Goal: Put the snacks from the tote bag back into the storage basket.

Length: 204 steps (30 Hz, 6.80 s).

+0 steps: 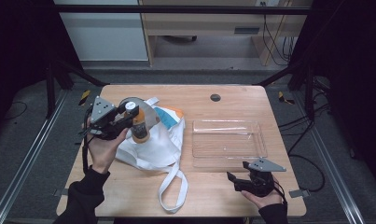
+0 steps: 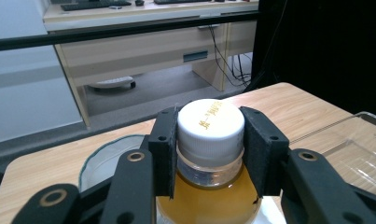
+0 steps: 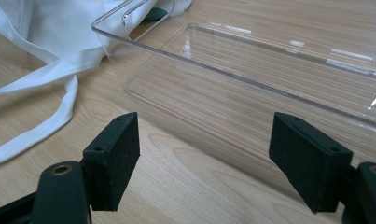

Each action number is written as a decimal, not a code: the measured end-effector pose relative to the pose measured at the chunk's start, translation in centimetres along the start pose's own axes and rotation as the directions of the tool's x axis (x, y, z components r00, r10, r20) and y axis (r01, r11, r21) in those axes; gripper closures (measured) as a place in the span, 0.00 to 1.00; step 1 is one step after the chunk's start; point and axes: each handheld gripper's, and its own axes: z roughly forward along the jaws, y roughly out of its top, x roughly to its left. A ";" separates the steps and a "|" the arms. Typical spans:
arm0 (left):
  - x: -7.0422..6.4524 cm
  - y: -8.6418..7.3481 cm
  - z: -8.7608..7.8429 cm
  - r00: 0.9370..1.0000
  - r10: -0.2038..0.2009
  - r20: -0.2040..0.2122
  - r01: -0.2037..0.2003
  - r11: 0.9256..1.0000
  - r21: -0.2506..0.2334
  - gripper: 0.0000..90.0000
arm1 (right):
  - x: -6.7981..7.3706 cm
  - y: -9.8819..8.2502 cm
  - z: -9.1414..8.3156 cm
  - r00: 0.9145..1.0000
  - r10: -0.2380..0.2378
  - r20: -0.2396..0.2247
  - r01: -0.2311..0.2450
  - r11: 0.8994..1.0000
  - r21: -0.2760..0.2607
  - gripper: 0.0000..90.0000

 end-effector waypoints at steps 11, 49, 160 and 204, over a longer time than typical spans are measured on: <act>-1.7 0.9 -0.7 0.999 0.023 0.033 -0.023 1.000 -0.014 0.65 | 0.0 -0.1 0.0 1.000 -0.001 0.008 0.001 1.000 0.006 0.27; -8.5 4.2 2.8 0.985 0.049 0.168 -0.039 0.997 -0.063 0.65 | 0.1 -0.1 0.1 1.000 0.014 0.000 -0.014 1.000 0.003 0.20; -16.2 -4.9 10.1 0.950 0.063 0.306 -0.094 0.992 0.088 0.65 | 0.2 -0.2 0.4 1.000 -0.009 -0.015 0.009 1.000 0.019 0.21; -12.0 -4.6 4.8 0.922 0.152 0.355 -0.199 0.975 0.098 0.45 | 0.1 -0.3 0.4 1.000 -0.004 0.013 0.004 1.000 0.010 0.17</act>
